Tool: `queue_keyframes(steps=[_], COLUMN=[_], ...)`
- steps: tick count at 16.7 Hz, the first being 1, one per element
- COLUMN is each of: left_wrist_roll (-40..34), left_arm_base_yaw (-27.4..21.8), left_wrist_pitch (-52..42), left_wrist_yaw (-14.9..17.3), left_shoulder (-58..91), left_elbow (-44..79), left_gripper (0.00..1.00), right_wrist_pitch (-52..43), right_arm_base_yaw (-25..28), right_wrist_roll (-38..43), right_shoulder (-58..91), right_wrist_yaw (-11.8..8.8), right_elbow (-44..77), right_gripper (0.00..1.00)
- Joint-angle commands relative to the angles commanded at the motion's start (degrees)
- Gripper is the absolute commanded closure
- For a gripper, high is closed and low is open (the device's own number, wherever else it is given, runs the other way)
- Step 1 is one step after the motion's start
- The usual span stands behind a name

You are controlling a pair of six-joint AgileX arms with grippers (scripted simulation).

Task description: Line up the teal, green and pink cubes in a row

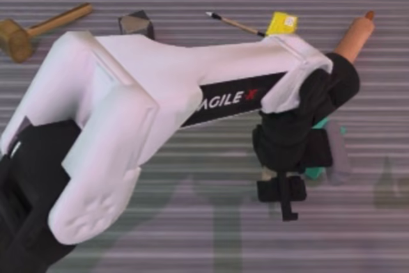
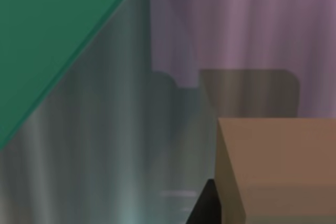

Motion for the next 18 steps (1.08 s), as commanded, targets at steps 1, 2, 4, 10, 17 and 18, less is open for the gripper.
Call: queue_keyframes(steps=[1, 2, 4, 10, 17, 18], left_wrist_roll=[0.0, 0.0, 0.0, 0.0, 0.0, 0.0], left_arm_base_yaw=[0.0, 0.0, 0.0, 0.0, 0.0, 0.0], left_wrist_pitch=[0.0, 0.0, 0.0, 0.0, 0.0, 0.0], left_wrist_yaw=[0.0, 0.0, 0.0, 0.0, 0.0, 0.0], left_shoulder=[0.0, 0.0, 0.0, 0.0, 0.0, 0.0], left_elbow=[0.0, 0.0, 0.0, 0.0, 0.0, 0.0], left_gripper=[0.70, 0.62, 0.47, 0.02, 0.00, 0.00], right_wrist_pitch=[0.0, 0.0, 0.0, 0.0, 0.0, 0.0], right_arm_base_yaw=[0.0, 0.0, 0.0, 0.0, 0.0, 0.0], right_wrist_roll=[0.0, 0.0, 0.0, 0.0, 0.0, 0.0], right_shoulder=[0.0, 0.0, 0.0, 0.0, 0.0, 0.0], right_wrist_yaw=[0.0, 0.0, 0.0, 0.0, 0.0, 0.0], right_elbow=[0.0, 0.0, 0.0, 0.0, 0.0, 0.0], right_gripper=[0.00, 0.00, 0.00, 0.00, 0.00, 0.00])
